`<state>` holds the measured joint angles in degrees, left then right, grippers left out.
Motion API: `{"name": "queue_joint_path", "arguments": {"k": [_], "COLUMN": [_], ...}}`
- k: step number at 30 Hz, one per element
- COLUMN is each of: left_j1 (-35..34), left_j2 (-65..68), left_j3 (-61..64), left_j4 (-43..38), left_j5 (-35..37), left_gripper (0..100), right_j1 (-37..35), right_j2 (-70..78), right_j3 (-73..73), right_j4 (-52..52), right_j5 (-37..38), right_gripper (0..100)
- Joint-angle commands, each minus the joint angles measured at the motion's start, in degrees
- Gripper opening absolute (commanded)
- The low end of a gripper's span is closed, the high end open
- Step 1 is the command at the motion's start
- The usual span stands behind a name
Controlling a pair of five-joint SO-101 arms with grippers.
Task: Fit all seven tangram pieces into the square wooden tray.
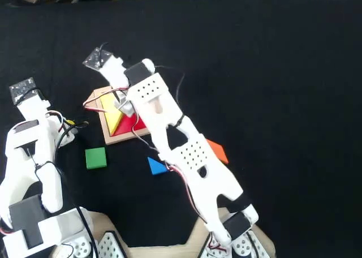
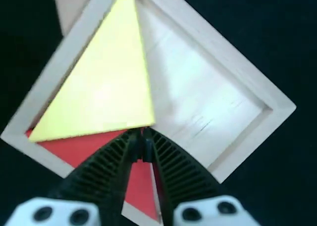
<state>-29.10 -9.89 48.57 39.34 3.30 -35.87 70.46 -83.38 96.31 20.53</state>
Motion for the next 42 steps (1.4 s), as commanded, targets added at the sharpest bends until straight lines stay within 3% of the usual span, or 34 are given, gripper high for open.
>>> {"name": "queue_joint_path", "arguments": {"k": [1, 21, 29, 35, 42], "left_j1": [-0.3, -0.2, -0.2, -0.2, -0.2], "left_j2": [-0.6, -0.6, -0.6, -0.6, -0.5], "left_j3": [-0.5, -0.5, -0.5, -0.5, -0.1], "left_j4": [-0.9, -0.9, -0.9, -1.0, -2.1], "left_j5": [0.4, 0.4, 0.4, 0.4, 0.4], "left_gripper": [24, 24, 24, 24, 24], "right_j1": [1.1, 1.4, 7.8, 9.1, 9.8], "right_j2": [-1.5, 4.3, 5.3, 4.7, -5.8], "right_j3": [-7.3, -11.0, -8.5, 2.4, 19.3], "right_j4": [2.7, -0.9, 5.1, 5.0, 5.0], "right_j5": [0.4, 0.4, 4.9, 11.3, 11.5], "right_gripper": [1.1, 1.1, 1.1, 1.1, 1.1]}}
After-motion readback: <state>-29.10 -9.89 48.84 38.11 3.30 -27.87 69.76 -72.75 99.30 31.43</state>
